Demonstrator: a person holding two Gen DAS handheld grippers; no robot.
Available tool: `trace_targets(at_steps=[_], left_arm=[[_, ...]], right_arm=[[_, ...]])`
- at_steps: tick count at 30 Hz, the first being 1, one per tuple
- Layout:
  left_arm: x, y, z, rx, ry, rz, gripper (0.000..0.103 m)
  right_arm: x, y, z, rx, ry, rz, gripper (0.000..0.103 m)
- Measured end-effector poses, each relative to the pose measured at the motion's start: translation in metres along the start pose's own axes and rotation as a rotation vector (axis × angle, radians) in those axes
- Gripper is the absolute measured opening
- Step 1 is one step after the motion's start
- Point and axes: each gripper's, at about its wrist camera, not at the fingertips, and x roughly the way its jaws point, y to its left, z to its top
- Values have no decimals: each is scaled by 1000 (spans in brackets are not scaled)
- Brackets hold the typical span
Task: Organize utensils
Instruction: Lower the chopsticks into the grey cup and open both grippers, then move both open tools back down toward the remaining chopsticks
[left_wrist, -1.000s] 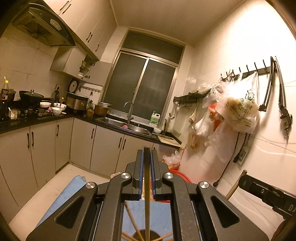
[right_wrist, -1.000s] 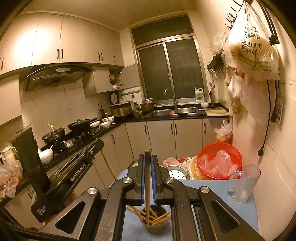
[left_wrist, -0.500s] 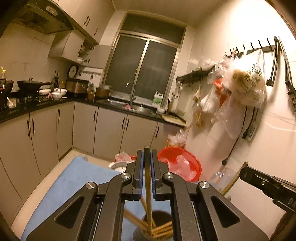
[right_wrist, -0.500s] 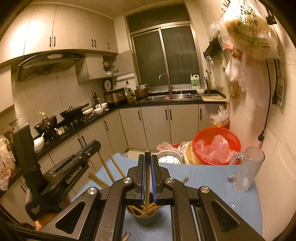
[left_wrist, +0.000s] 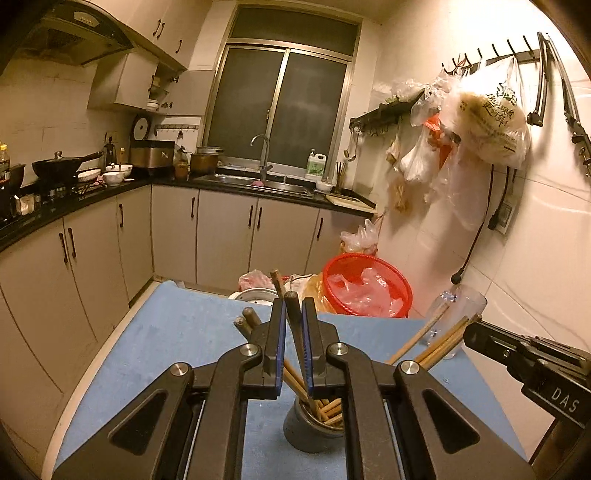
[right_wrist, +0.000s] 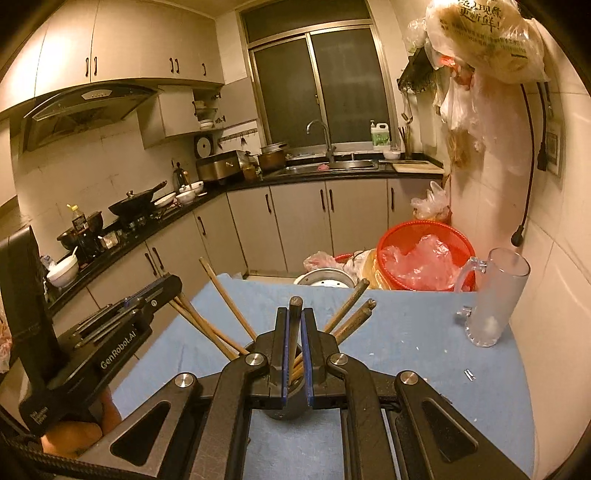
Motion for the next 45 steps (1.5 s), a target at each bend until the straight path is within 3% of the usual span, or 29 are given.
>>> trace_targets(at_steps=[19, 21, 23, 25, 29, 32, 37, 45], left_arm=[[-13, 9, -7, 16, -2, 15, 9], [-20, 9, -9, 22, -5, 19, 14], [-28, 11, -9, 25, -13, 30, 28], [-38, 14, -11, 24, -20, 41, 32], [-57, 22, -19, 35, -2, 65, 44], [-73, 29, -28, 43, 6, 80, 71], [-89, 43, -50, 24, 94, 63, 77], [-102, 64, -86, -26, 203, 98, 79]], right_arm=[[-17, -7, -2, 46, -7, 0, 11], [-24, -9, -3, 55, -9, 0, 15], [-31, -11, -7, 65, -15, -3, 25], [-38, -12, -10, 73, -17, -6, 46], [-49, -14, -23, 97, 3, 18, 58], [-56, -15, -38, 118, 23, 34, 72], [-62, -18, -61, 158, 51, 49, 82], [-63, -23, -94, 210, 92, 44, 85]])
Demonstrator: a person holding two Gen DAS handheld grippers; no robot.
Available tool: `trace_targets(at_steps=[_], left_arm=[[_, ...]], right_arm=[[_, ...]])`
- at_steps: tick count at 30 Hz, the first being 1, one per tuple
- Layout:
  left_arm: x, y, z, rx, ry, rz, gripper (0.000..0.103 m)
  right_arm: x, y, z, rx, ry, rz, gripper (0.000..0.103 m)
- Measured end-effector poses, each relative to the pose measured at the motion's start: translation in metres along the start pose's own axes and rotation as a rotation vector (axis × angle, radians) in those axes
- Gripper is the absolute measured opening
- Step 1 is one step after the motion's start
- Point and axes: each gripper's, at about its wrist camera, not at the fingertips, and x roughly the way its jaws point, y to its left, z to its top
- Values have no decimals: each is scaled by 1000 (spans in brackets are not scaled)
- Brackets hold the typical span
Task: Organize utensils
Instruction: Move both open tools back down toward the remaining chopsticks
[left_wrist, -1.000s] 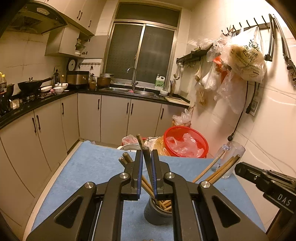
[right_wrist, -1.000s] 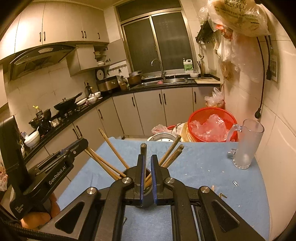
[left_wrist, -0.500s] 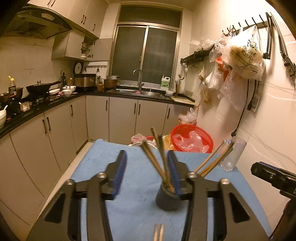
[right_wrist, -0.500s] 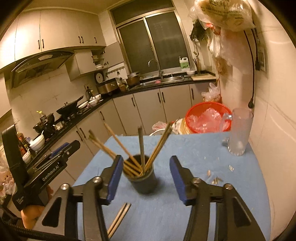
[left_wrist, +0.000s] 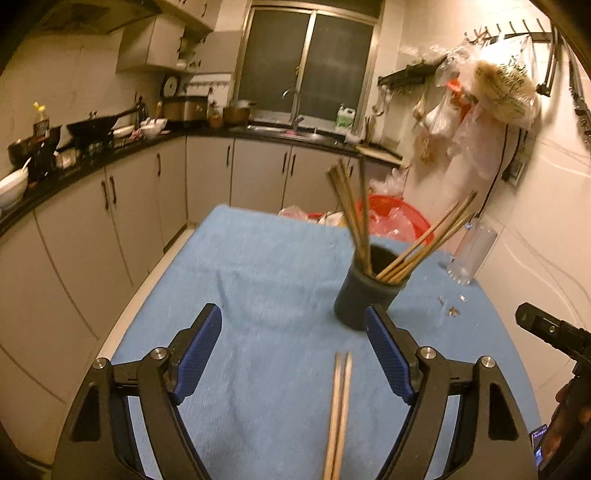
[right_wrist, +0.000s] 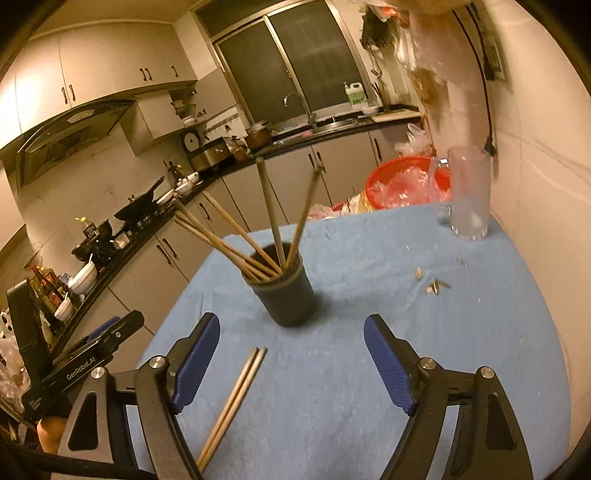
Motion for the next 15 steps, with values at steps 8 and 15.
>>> trace_targets(at_steps=[8, 15], left_arm=[[39, -3, -22, 40, 236, -34, 79], [107, -20, -30, 86, 469, -66, 63]], right_arm=[[5, -8, -17, 13, 37, -15, 85], [6, -7, -17, 4, 45, -15, 85]])
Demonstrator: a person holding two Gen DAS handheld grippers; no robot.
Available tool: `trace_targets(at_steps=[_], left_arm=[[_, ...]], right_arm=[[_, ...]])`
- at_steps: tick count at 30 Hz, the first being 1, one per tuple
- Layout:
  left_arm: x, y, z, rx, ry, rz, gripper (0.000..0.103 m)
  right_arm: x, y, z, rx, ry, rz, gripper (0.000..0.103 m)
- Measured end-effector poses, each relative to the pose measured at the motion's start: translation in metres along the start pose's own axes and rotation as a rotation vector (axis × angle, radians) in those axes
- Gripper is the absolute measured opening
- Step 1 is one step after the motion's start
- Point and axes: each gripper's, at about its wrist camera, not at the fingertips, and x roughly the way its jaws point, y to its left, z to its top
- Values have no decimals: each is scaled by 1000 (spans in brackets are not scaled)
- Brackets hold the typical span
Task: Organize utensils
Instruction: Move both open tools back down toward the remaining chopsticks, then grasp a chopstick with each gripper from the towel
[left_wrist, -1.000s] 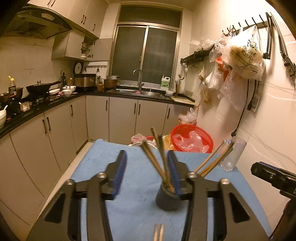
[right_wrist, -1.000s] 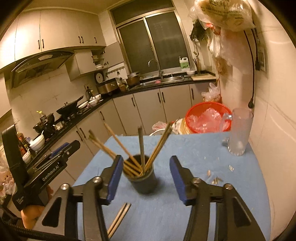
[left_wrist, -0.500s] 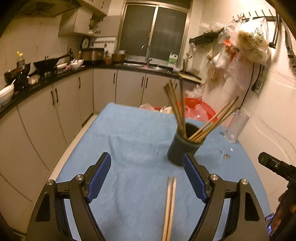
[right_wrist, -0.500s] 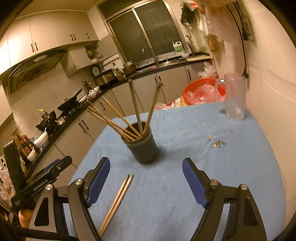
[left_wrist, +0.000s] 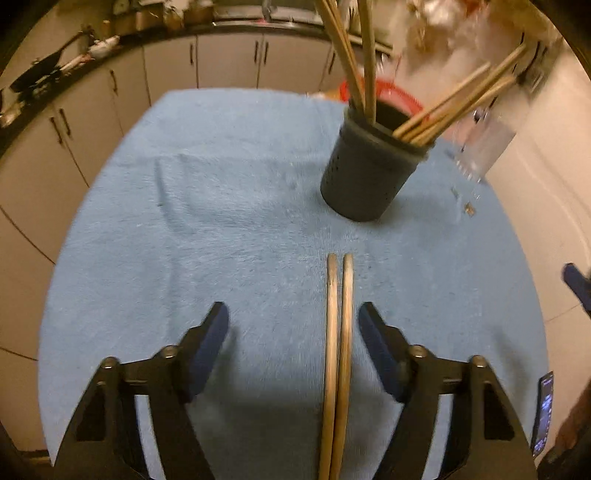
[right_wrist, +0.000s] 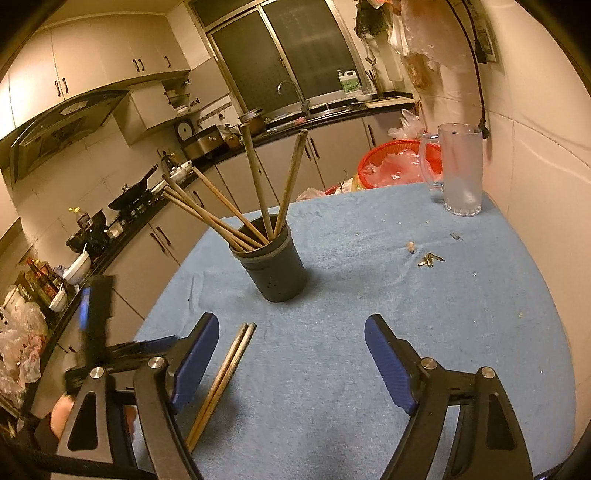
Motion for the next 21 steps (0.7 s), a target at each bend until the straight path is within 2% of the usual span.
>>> trace_targets(at_steps=[1, 2, 6, 8, 11, 14, 19, 21], left_arm=[[6, -2, 4, 0, 12, -1, 56], [9, -2, 7, 0, 20, -3, 53], [19, -10, 22, 19, 40, -10, 50], [25, -14, 27, 38, 61, -16, 39], [34, -16, 30, 60, 93, 5, 29], [41, -12, 30, 47, 113, -14, 27], [41, -16, 28, 75, 107, 2, 27], [39, -13, 26, 78, 104, 12, 17]], right_arm=[[1, 0, 0, -2, 2, 1, 85], [2, 1, 0, -5, 6, 1, 85], [9, 1, 1, -8, 20, -1, 85], [14, 1, 1, -10, 30, -2, 85], [21, 3, 1, -11, 41, 0, 85], [26, 6, 1, -14, 49, 3, 85], [36, 8, 2, -13, 72, 1, 85], [43, 8, 2, -10, 89, -1, 85]])
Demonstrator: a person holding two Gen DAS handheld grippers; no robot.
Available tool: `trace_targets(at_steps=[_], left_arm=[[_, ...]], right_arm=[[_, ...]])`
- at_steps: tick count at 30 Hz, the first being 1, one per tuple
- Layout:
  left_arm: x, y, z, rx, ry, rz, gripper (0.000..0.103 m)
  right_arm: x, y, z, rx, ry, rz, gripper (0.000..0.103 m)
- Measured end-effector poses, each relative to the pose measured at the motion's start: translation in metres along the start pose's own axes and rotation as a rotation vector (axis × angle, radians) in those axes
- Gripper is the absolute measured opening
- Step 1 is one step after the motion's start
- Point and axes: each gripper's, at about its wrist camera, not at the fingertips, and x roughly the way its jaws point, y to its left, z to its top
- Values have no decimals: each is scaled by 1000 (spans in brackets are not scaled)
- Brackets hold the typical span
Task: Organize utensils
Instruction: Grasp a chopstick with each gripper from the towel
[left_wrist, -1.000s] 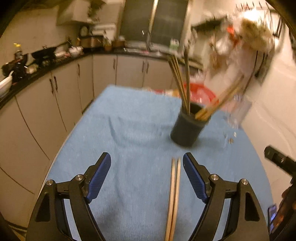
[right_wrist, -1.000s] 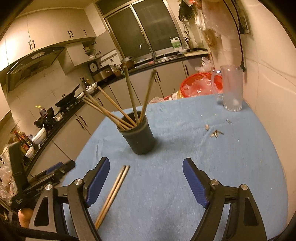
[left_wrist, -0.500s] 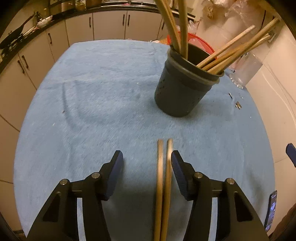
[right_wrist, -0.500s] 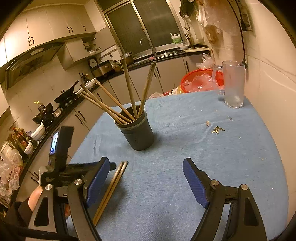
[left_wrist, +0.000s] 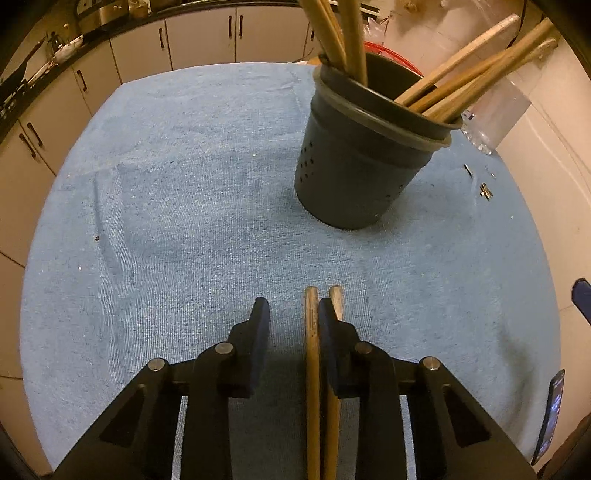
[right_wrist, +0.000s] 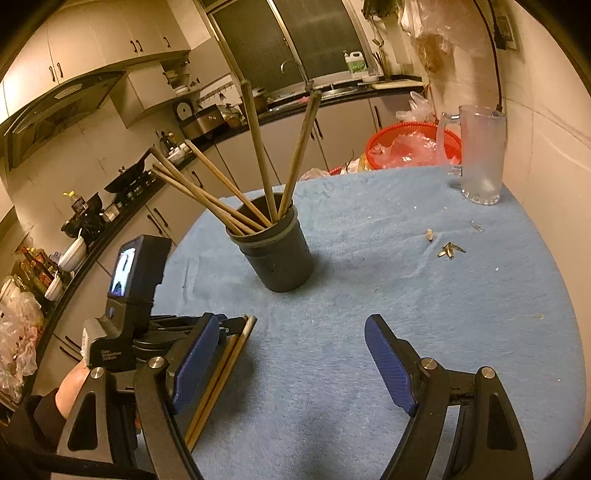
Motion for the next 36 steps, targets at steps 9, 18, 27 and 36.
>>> trace_targets(at_steps=[9, 18, 27, 36], left_arm=[[-10, 42, -15, -27, 34, -70, 6], [-20, 87, -27, -115, 63, -171, 7], [-26, 101, -38, -128, 61, -209, 7], [-20, 86, -24, -120, 105, -232, 38]], right_arm=[[54, 14, 1, 40, 187, 56, 45], [130, 52, 0, 53, 369, 44, 39], [163, 79, -4, -155, 379, -160, 13], [141, 51, -9, -193, 441, -165, 8]])
